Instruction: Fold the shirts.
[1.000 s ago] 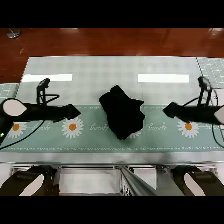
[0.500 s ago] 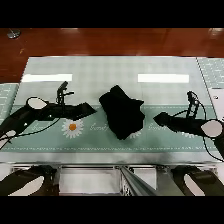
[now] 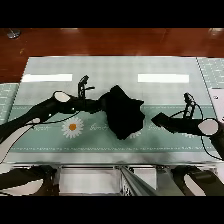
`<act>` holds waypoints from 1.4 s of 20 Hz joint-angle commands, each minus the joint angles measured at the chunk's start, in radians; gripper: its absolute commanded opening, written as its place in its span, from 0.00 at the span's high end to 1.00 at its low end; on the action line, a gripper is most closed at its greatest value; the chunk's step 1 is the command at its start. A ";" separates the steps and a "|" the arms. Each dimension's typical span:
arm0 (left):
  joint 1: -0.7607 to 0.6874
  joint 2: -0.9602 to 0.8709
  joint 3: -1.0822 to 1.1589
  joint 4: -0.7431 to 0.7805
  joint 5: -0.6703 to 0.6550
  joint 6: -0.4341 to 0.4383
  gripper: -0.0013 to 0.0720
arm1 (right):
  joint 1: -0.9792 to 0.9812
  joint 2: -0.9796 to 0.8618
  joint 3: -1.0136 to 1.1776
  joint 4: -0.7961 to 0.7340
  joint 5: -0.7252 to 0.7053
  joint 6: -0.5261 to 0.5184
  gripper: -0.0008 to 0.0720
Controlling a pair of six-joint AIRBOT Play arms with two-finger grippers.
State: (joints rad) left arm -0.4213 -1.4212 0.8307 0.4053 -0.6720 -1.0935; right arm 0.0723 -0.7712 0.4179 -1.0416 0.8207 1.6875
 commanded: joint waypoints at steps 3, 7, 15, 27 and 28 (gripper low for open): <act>-0.031 -0.152 0.147 -0.002 -0.217 0.008 0.03 | 0.000 -0.013 0.000 0.016 0.005 -0.010 0.14; -0.049 -0.218 0.172 -0.002 -0.333 0.008 0.26 | 0.000 -0.013 0.000 0.016 0.005 -0.010 0.14; 0.012 -0.189 0.259 0.093 -0.415 0.038 0.95 | 0.000 -0.027 -0.001 0.059 0.021 -0.018 0.14; 0.057 -0.137 0.259 0.116 -0.467 0.038 0.95 | 0.324 -0.411 0.142 0.345 -0.253 -0.143 0.17; 0.057 -0.138 0.259 0.116 -0.467 0.038 0.95 | 0.351 -0.450 0.174 0.346 -0.257 -0.144 0.24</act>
State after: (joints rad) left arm -0.3656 -1.5604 1.0885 0.5171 -1.1301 -1.0557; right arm 0.3382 -1.1213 0.5198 -0.7296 0.6140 1.5562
